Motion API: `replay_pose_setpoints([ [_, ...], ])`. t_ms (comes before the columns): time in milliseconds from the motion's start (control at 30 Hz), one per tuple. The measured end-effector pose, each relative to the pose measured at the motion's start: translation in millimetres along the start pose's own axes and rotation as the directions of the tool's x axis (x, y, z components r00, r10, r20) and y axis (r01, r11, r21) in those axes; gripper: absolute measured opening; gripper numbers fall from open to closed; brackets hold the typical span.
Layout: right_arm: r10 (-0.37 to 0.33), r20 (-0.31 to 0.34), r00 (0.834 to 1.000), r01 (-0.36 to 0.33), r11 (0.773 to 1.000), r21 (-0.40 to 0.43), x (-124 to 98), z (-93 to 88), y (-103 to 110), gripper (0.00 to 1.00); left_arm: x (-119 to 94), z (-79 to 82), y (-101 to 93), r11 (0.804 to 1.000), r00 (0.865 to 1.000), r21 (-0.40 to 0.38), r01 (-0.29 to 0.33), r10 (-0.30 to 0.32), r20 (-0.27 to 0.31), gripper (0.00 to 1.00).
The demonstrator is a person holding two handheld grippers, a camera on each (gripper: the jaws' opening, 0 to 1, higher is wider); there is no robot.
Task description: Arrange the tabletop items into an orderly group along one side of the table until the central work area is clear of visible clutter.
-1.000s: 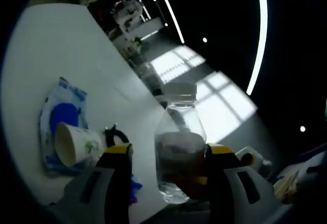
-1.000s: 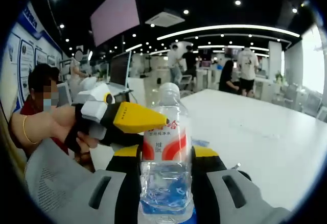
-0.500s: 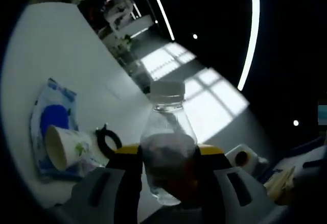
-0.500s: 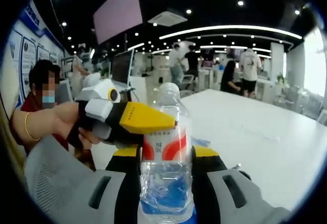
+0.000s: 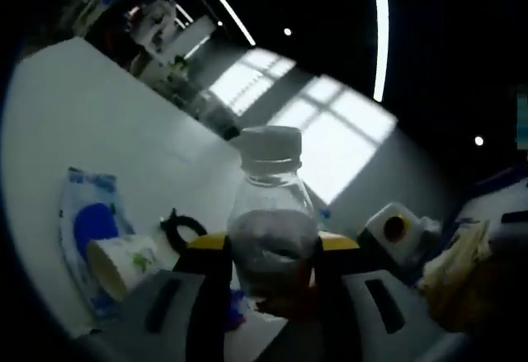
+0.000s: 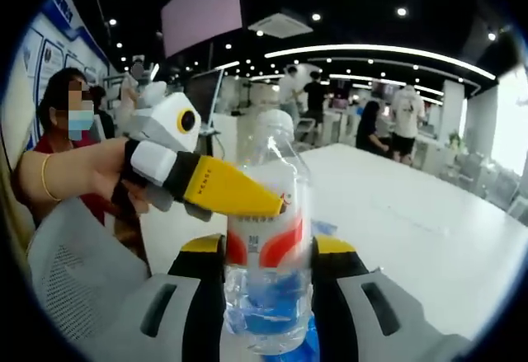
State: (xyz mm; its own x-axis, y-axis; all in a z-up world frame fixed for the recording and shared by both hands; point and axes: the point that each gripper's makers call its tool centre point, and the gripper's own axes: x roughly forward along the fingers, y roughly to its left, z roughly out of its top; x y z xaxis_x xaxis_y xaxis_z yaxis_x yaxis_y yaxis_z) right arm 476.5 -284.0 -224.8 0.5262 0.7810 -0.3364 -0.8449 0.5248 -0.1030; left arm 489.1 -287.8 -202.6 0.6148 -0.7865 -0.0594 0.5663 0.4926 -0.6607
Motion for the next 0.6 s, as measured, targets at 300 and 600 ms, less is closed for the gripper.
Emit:
replay_pose_setpoints([
  [300, 0.02, 0.016, 1.0, -0.02, 0.999, 0.037, 1.5, 2.5, 2.5, 0.41, -1.5, 4.2, -2.5, 0.995, 0.999, 0.096, 0.02, -0.015, -0.052, 0.34],
  [600, 0.123, 0.098, 0.988, -0.131, 0.988, 0.085, -0.2, 11.7, 13.1, 0.41, -9.4, 10.1, -11.5, 0.961, 0.991, 0.262, 0.09, -0.06, -0.121, 0.34],
])
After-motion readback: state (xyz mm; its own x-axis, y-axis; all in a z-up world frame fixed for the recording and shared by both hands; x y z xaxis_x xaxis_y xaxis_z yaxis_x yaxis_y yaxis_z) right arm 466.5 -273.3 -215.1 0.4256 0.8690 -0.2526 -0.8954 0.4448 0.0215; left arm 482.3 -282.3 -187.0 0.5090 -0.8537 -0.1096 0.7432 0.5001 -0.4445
